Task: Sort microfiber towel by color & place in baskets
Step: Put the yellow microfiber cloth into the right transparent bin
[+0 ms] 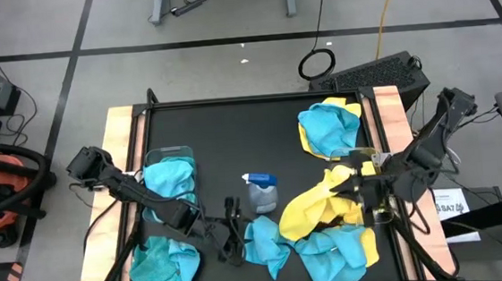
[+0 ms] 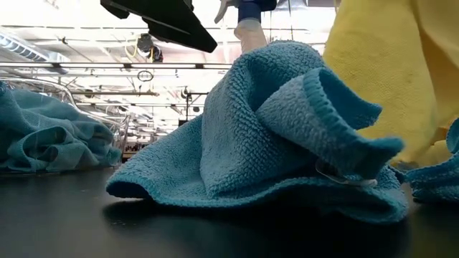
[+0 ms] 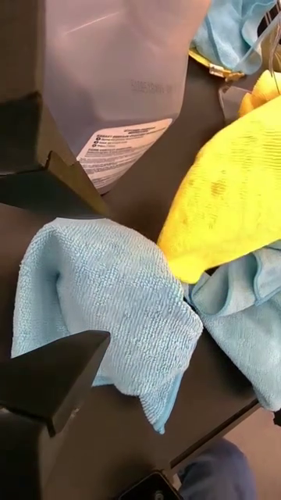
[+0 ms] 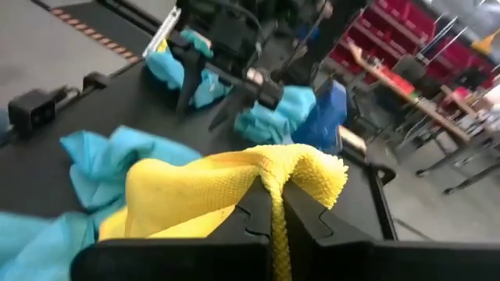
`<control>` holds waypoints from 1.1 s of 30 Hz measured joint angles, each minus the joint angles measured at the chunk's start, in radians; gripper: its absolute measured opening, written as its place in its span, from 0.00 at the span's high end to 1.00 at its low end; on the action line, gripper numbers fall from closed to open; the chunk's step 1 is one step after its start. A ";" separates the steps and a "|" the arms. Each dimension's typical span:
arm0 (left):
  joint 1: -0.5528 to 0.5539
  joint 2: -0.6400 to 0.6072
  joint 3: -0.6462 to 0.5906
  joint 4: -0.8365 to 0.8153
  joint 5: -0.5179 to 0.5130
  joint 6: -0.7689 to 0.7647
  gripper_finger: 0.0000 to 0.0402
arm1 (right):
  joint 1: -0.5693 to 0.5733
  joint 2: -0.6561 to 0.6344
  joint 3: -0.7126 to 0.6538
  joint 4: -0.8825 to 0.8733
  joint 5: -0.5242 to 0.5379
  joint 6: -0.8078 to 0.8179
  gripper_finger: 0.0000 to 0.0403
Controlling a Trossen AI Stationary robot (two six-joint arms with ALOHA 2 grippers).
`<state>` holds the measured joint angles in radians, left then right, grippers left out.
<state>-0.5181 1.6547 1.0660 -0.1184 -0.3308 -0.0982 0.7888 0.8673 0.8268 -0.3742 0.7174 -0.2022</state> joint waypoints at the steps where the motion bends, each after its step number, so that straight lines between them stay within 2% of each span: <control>1: 0.004 0.000 0.000 0.000 0.000 0.000 0.37 | -0.010 -0.022 0.000 -0.033 -0.012 0.009 1.00; 8: 0.016 0.000 0.000 0.000 0.000 0.000 0.37 | -0.031 -0.220 0.000 -0.184 -0.023 0.022 1.00; 18: 0.015 0.000 0.000 -0.001 0.000 -0.002 0.37 | -0.030 -0.538 0.000 -0.254 -0.273 0.075 1.00; 23: 0.015 0.000 0.000 -0.002 0.000 -0.002 0.37 | -0.030 -0.602 0.000 -0.304 -0.400 0.087 1.00; 26: 0.015 0.000 0.000 -0.002 0.000 -0.003 0.37 | -0.030 -0.619 0.000 -0.358 -0.437 0.109 1.00; 33: 0.020 0.000 0.000 -0.002 0.001 -0.028 0.37 | -0.030 -0.650 0.000 -0.477 -0.435 0.193 1.00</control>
<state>-0.4976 1.6547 1.0660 -0.1207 -0.3303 -0.1261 0.7586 0.2174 0.8265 -0.8513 0.2824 -0.0093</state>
